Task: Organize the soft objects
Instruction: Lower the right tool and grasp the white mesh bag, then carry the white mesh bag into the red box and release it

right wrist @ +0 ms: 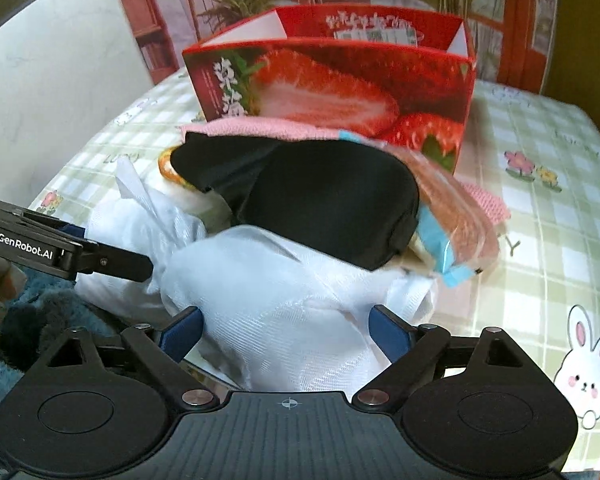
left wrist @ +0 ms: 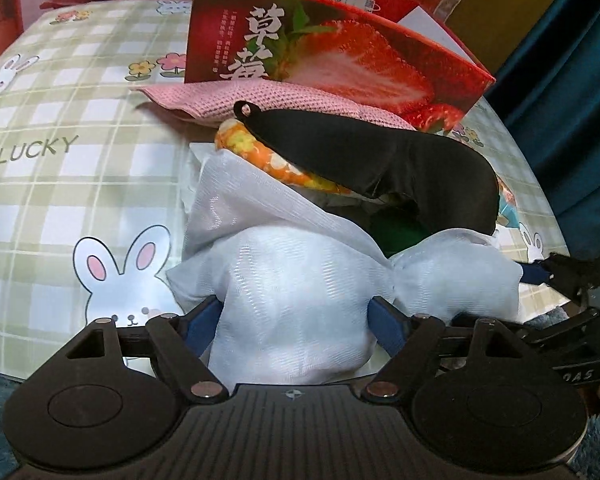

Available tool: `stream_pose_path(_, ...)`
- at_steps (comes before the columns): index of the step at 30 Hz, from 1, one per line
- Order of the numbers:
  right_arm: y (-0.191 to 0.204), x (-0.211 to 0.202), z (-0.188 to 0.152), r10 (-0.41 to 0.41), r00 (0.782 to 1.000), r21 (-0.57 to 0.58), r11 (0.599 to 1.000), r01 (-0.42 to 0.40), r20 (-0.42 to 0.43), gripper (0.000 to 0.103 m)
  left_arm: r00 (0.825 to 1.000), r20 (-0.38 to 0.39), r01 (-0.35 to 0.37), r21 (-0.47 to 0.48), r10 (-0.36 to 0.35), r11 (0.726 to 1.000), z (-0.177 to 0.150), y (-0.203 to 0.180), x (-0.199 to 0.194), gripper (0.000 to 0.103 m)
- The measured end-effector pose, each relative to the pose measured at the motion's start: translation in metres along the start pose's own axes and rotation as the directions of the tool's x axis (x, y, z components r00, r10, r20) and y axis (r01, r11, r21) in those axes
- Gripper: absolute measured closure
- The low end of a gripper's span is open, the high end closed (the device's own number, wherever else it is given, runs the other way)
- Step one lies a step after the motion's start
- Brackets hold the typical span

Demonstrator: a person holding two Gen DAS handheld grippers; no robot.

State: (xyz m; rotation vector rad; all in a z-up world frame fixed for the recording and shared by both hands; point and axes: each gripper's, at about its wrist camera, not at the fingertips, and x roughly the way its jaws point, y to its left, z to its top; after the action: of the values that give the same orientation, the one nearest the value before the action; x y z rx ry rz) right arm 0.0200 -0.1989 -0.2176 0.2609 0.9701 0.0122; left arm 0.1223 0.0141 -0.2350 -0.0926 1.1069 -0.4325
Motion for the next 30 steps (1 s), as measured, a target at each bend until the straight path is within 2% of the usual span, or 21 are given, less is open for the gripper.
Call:
stream_pose_path(3, 0.004, 0.011, -0.002, 0.018, 0.999, -0.012, 1.0, -0.018, -0.046, 0.022, 1.0, -0.019, 0.014, -0.014, -0.014, 1.0, 0.0, 0.0, 0.006, 0.022)
stream_pose_path(5, 0.01, 0.017, -0.003, 0.023, 0.998, -0.032, 0.999, -0.025, -0.066, 0.033, 0.999, -0.031, 0.027, -0.033, -0.028, 0.999, -0.001, 0.002, 0.009, 0.022)
stream_pose_path(9, 0.013, 0.014, -0.001, 0.033, 0.998, -0.044, 0.998, -0.036, -0.052, 0.045, 0.998, -0.029, 0.051, -0.053, -0.052, 0.997, -0.004, 0.005, 0.009, 0.028)
stream_pose_path(12, 0.01, 0.009, 0.001, 0.066, 0.997, -0.033, 0.997, -0.067, -0.036, 0.055, 0.998, -0.014, 0.062, -0.038, -0.063, 0.997, -0.005, 0.004, 0.004, 0.045)
stream_pose_path(14, 0.011, 0.004, 0.002, 0.095, 0.995, -0.038, 0.995, -0.096, -0.026, 0.066, 0.997, 0.002, 0.071, -0.028, -0.071, 0.997, -0.004, 0.0, 0.002, 0.059)
stream_pose_path(16, 0.011, -0.001, 0.001, 0.128, 0.992, -0.05, 0.99, -0.129, -0.016, 0.071, 0.997, 0.014, 0.07, -0.015, -0.07, 0.997, -0.004, -0.002, -0.002, 0.064)
stream_pose_path(21, 0.016, -0.016, 0.006, 0.195, 0.98, -0.088, 0.978, -0.191, 0.038, 0.075, 0.995, 0.072, 0.074, 0.003, -0.074, 0.997, 0.0, -0.002, -0.022, 0.067)
stream_pose_path(26, 0.019, -0.047, 0.022, 0.256, 0.958, -0.133, 0.962, -0.239, 0.131, 0.075, 0.976, 0.193, 0.093, 0.047, -0.101, 0.995, 0.007, -0.006, -0.059, 0.066)
stream_pose_path(30, 0.025, -0.066, 0.043, 0.273, 0.943, -0.179, 0.954, -0.24, 0.191, 0.075, 0.959, 0.266, 0.083, 0.08, -0.101, 0.993, 0.016, -0.013, -0.087, 0.066)
